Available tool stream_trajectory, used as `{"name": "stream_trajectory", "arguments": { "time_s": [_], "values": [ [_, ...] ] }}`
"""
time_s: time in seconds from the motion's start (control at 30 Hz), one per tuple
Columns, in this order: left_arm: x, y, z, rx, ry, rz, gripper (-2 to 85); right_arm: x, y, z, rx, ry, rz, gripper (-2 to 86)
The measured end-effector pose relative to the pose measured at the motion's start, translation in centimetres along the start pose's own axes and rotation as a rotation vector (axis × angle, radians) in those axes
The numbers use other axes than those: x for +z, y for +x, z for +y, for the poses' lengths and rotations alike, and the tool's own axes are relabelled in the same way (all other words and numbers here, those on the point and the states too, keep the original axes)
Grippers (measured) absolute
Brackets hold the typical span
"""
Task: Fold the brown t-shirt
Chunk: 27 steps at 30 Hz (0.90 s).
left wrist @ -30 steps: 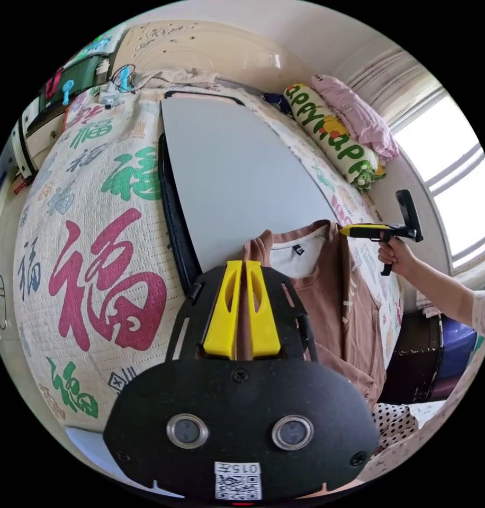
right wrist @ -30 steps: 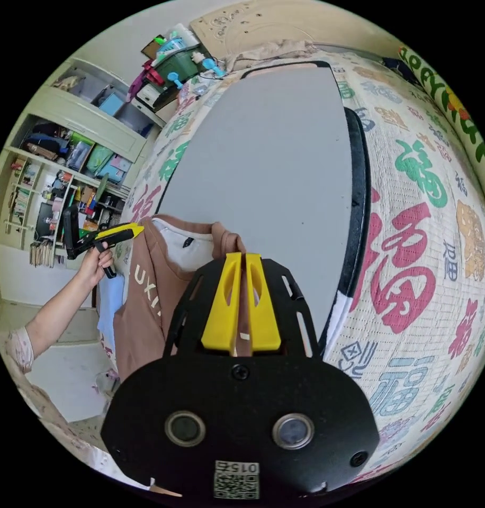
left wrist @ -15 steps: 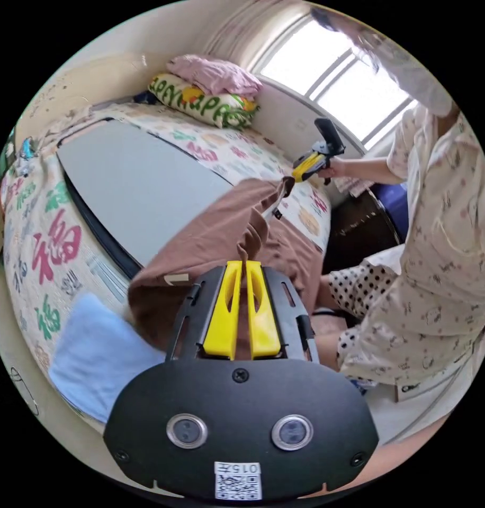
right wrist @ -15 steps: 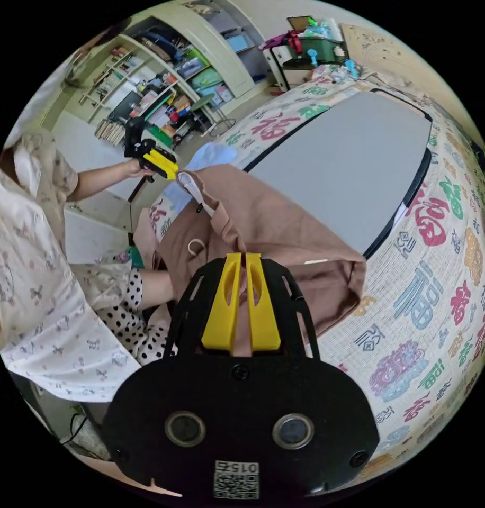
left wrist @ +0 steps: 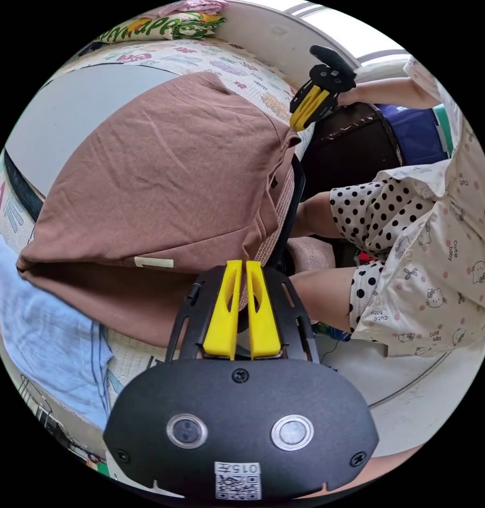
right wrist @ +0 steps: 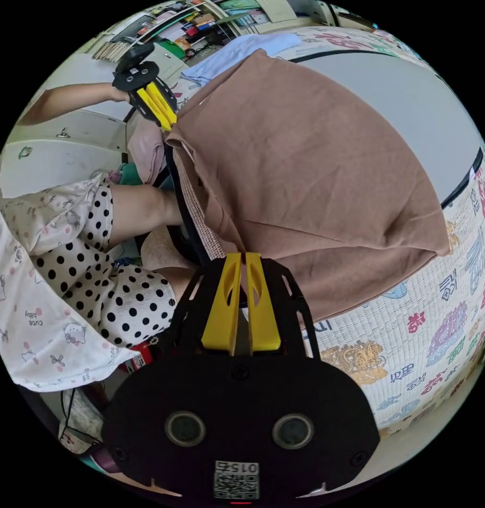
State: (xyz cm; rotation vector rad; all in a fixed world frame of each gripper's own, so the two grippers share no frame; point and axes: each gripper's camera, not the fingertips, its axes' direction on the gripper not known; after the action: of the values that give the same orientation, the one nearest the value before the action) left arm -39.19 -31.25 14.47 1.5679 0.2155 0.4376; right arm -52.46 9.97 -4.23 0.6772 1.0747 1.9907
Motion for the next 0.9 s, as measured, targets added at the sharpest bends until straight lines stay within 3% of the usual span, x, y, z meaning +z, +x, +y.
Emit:
{"name": "stream_trajectory", "arguments": {
  "time_s": [0.3, 0.4, 0.47, 0.57, 0.73, 0.9],
  "values": [
    [-8.4, -6.7, 1.5, -0.228, 0.007, 0.039, 3.5, -3.7, 1.7, -3.8, 0.201, -0.114, -0.053, 8.2],
    [-16.0, -12.7, 3.6, -0.475, 0.183, -0.005, 9.4, -10.4, 7.6, -3.2, 0.46, 0.048, -0.142, 9.1],
    [-21.6, -18.3, 5.0, -0.685, 0.4, -0.022, 10.6, -16.3, 13.9, -2.9, 0.693, 0.301, -0.241, 10.5],
    [-25.1, -24.9, 6.2, -0.939, 0.612, -0.016, 10.9, -21.4, 20.2, -4.3, 0.918, 0.512, -0.221, 13.3],
    [-26.6, -32.4, 5.4, -1.13, 0.736, -0.023, 11.6, -24.9, 26.5, -8.9, 1.097, 0.663, -0.33, 14.1],
    [-27.1, -37.1, 5.0, -1.199, 0.704, -0.02, 8.1, -26.6, 29.2, -14.0, 1.165, 0.629, -0.405, 11.7]
  ]
}}
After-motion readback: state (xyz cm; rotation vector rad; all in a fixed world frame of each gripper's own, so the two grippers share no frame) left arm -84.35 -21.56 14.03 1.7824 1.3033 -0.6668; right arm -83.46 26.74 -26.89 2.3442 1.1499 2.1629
